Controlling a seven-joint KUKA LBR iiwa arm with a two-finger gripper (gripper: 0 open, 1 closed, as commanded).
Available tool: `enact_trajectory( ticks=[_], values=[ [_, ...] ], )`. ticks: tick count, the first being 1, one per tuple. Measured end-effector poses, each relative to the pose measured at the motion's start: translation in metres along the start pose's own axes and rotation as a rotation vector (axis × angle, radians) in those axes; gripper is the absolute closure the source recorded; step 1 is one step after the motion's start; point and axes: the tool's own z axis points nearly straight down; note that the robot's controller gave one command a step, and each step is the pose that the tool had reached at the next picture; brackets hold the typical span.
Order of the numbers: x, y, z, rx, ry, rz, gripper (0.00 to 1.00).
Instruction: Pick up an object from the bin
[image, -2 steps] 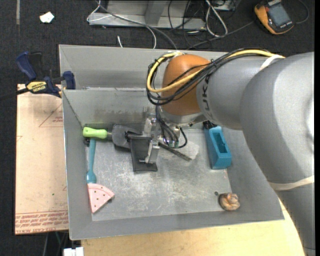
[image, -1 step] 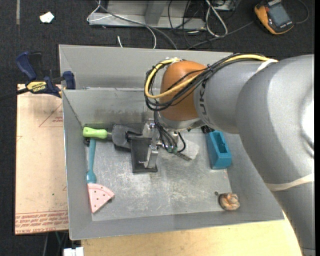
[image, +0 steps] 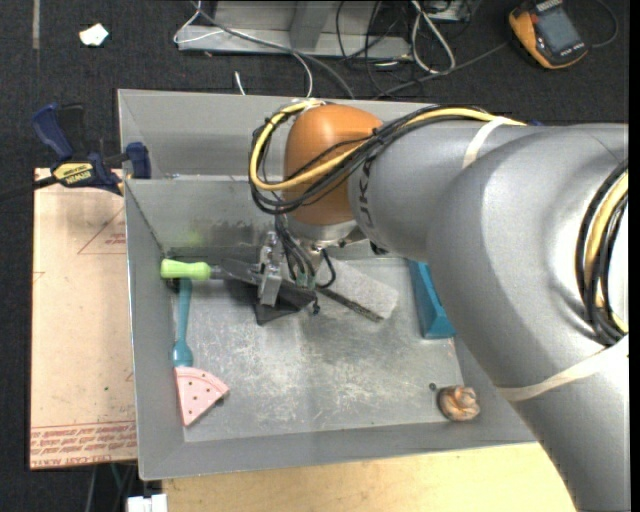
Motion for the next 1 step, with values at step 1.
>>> enact_trajectory(
  ticks=[1],
  values=[
    [0.0, 0.0, 0.0, 0.0, 0.0, 0.0, 1.0]
  ],
)
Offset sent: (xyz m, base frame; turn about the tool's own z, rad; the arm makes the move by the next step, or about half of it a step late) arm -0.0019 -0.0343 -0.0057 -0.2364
